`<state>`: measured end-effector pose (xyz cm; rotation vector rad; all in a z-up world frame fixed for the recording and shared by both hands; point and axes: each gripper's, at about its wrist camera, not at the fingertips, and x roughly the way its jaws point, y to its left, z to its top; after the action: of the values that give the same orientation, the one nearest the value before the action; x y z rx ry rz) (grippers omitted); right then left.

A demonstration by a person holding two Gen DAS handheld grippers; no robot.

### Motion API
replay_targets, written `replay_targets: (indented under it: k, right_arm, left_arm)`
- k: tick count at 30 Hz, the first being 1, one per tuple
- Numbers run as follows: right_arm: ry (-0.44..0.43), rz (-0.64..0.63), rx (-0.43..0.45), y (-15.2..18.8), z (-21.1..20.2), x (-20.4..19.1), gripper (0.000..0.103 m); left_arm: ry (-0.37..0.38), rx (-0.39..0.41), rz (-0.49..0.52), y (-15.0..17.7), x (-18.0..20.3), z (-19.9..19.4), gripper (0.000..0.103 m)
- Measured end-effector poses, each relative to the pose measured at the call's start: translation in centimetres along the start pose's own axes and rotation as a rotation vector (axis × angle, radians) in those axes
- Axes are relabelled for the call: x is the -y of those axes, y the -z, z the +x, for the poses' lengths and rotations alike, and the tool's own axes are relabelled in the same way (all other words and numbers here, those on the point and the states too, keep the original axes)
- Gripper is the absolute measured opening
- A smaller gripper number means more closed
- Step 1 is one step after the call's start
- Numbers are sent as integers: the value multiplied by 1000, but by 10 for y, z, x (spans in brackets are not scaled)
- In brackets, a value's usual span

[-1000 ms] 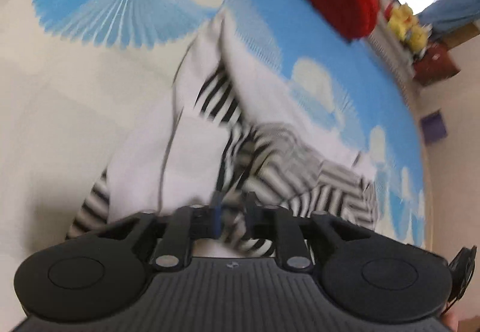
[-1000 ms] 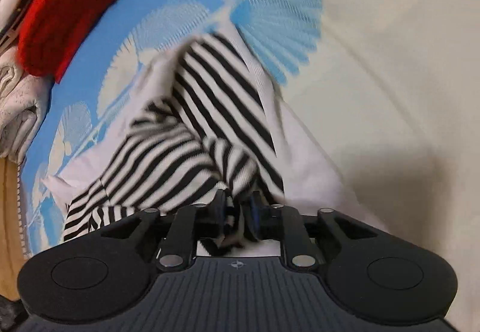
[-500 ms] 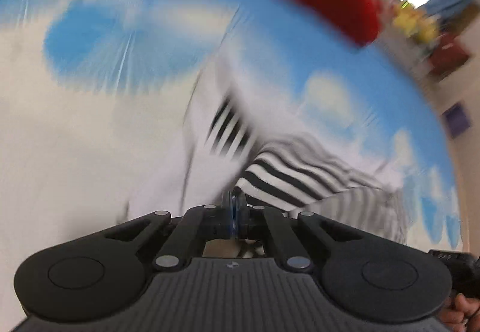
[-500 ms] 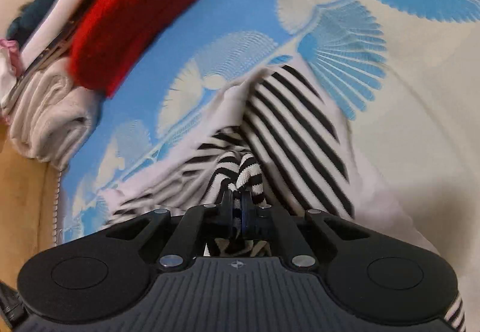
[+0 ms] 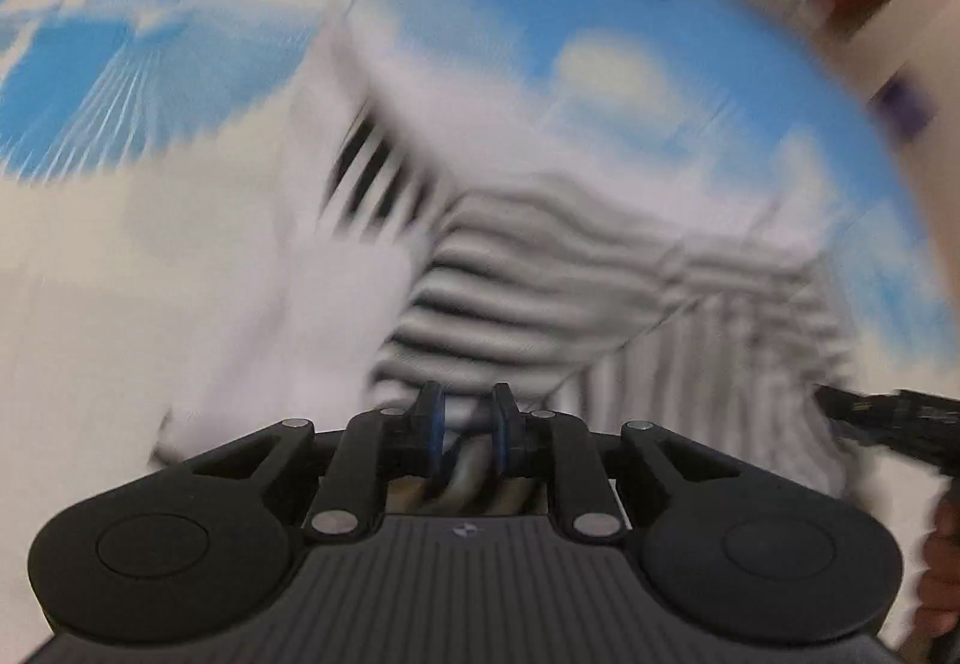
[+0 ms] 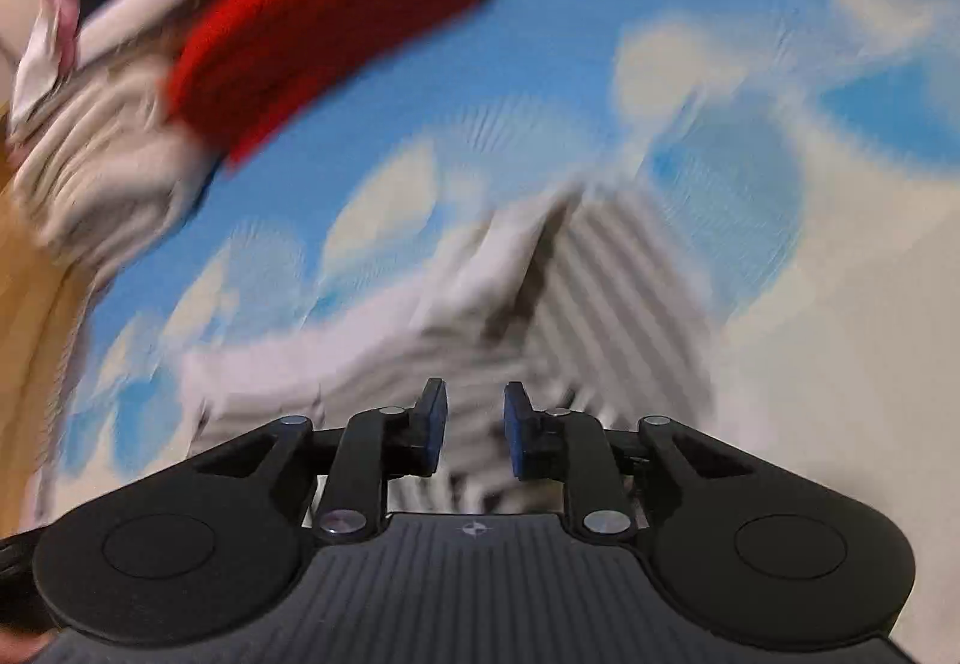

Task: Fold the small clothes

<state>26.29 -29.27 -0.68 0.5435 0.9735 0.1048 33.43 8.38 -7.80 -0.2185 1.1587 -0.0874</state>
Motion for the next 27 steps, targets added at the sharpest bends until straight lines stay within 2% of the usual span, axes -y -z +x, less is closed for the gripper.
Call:
replay_targets:
  k: [2, 3, 5, 6, 7, 8, 9, 10, 11, 12, 14, 16, 20, 24, 27]
  right_arm:
    - [100, -38, -112, 12, 24, 8, 21]
    - [127, -55, -121, 18, 30, 12, 19]
    - [115, -62, -68, 19, 20, 10, 21]
    - [97, -74, -30, 19, 12, 5, 23]
    - [77, -100, 16, 17, 7, -1, 25]
    - [74, -136, 36, 20, 5, -4, 26]
    - [107, -175, 13, 22, 11, -5, 28]
    - [159, -190, -58, 26, 28, -6, 27]
    - [174, -178, -81, 29, 33, -2, 26]
    - [176, -162, -59, 29, 28, -2, 26]
    - [204, -162, -41, 23, 8, -11, 27]
    - [179, -195, 47, 26, -27, -23, 27]
    - [172, -249, 178, 42, -92, -40, 28]
    - [136, -235, 266, 70, -155, -39, 28]
    - [134, -231, 310, 96, -187, -27, 31]
  left_arm:
    - [-15, 39, 11, 2, 5, -12, 13]
    - [-8, 73, 28, 3, 10, -22, 15]
    - [20, 183, 87, 10, 19, -38, 21]
    - [14, 198, 122, 15, 23, -37, 25]
    - [-12, 174, 152, 19, 25, -29, 26]
    - [-43, 118, 161, 23, 23, -19, 26]
    - [-49, 82, 161, 29, 18, -12, 26]
    - [-45, 108, 154, 28, 19, -17, 26]
    - [-60, 105, 141, 28, 19, -27, 26]
    - [-59, 123, 127, 28, 20, -42, 27]
    - [-24, 225, 129, 33, 24, -79, 29]
    - [-33, 281, 135, 38, 27, -110, 29]
    - [-21, 316, 94, 60, 33, -165, 29]
    - [-30, 381, 134, 103, 32, -215, 29]
    - [-44, 402, 152, 140, 26, -241, 29]
